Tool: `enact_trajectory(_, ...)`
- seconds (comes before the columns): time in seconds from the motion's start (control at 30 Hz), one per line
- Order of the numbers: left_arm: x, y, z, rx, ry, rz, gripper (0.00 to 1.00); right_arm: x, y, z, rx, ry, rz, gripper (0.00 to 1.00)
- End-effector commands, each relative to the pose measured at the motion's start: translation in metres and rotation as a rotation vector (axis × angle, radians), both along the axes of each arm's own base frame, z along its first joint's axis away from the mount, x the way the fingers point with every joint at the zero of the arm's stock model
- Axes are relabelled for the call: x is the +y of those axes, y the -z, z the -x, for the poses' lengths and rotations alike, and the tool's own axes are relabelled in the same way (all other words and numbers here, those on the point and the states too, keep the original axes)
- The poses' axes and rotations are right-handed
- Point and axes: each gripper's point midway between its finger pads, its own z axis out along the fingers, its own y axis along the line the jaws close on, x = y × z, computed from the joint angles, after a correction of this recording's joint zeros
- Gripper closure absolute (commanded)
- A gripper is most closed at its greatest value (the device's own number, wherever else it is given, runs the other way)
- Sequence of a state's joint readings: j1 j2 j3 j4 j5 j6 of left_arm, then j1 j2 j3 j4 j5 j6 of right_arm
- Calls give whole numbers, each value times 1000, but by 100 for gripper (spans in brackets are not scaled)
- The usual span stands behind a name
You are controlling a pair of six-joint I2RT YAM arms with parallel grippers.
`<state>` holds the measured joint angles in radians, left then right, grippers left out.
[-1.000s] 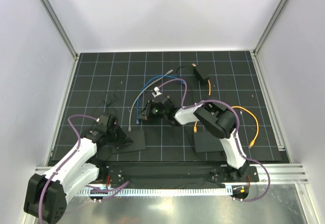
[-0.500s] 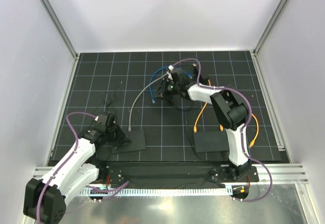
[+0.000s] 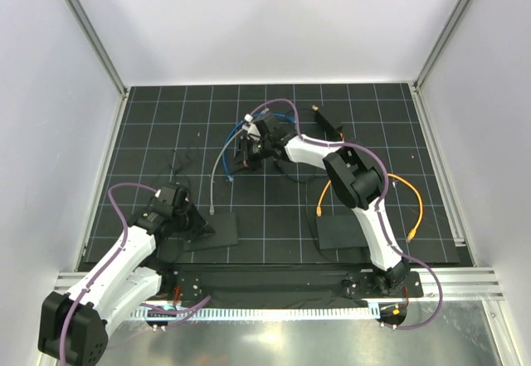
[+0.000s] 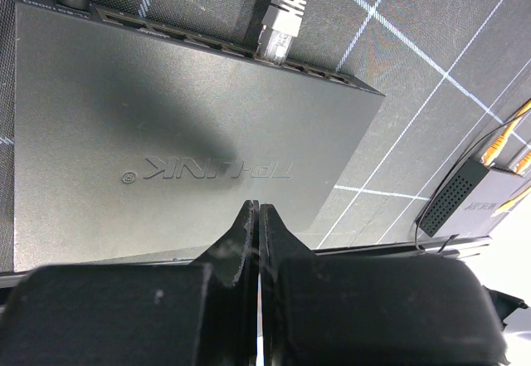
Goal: Pull the plug from the switch port
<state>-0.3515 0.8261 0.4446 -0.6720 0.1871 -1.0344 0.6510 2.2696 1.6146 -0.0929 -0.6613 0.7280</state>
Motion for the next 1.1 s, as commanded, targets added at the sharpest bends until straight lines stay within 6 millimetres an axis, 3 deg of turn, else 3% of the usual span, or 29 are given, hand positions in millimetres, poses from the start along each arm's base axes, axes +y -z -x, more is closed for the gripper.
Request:
enact_trajectory(0.0, -5, -16, -7, -48, 25, 21, 100, -2, -10, 0, -39, -30, -22, 99)
enact_trajectory(0.2, -8, -27, -10, -83, 38, 38, 100, -17, 7, -9, -40, 8, 40, 96)
enact_trajectory(0.43, -4, -50, -15, -163, 23, 34, 89, -23, 2, -10, -73, 21, 69, 76)
enact_trajectory(0.53, 5, -50, -14, -160, -3, -7, 85, -28, 0, -8, -83, 32, 86, 66)
enact_trajectory(0.77, 23, -44, -12, -133, -104, -77, 87, -47, -10, -5, -146, 47, 178, 56)
enact_trajectory(0.93, 42, -43, -10, -136, -193, -147, 85, -45, -27, 17, -226, 11, 230, 54)
enact_trajectory(1.07, 51, -39, -8, -142, -256, -161, 83, -23, -33, 52, -266, -60, 248, 49)
